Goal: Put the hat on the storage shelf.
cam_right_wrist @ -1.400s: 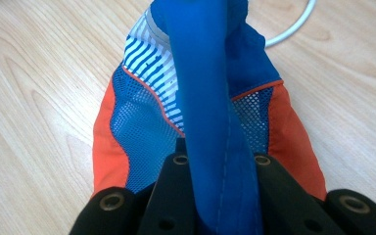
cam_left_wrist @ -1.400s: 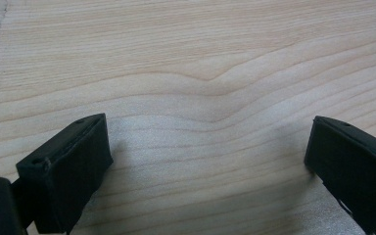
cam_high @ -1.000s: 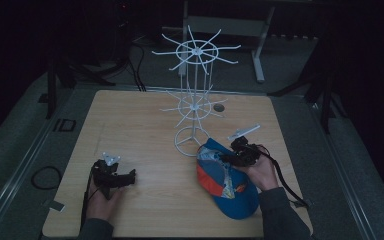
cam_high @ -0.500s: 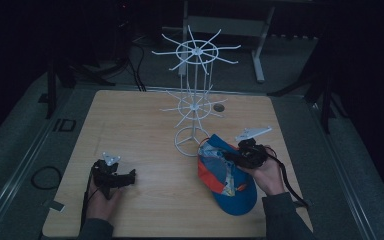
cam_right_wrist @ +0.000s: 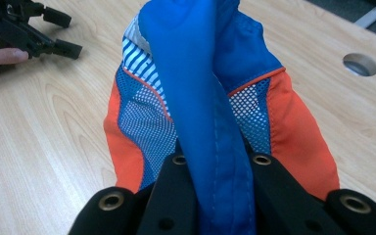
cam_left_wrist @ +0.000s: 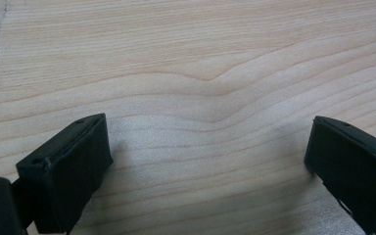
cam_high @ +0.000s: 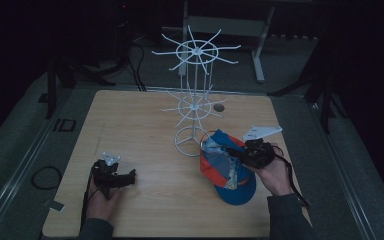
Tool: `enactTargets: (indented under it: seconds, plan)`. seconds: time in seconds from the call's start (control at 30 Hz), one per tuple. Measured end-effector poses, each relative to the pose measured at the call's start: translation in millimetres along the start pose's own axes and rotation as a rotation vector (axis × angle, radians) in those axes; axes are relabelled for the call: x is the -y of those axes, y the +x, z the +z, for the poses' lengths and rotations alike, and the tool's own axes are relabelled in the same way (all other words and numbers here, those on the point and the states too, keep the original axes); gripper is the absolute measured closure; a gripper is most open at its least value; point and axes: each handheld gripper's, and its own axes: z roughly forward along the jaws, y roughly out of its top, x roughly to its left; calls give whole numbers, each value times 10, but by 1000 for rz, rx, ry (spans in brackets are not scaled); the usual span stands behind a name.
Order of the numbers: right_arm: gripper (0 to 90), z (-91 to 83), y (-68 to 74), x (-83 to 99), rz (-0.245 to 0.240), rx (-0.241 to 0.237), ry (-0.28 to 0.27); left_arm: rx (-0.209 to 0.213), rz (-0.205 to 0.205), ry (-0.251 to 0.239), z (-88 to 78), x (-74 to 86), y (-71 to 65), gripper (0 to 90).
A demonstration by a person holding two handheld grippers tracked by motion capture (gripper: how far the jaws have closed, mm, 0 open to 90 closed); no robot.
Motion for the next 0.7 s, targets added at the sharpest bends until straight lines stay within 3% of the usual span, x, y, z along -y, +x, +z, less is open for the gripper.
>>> enactTargets:
  seconds: [0.7]
  plan:
    - [880,-324,21,-144,-37,34,-56,-1,-1,-3,2,0,-1,37]
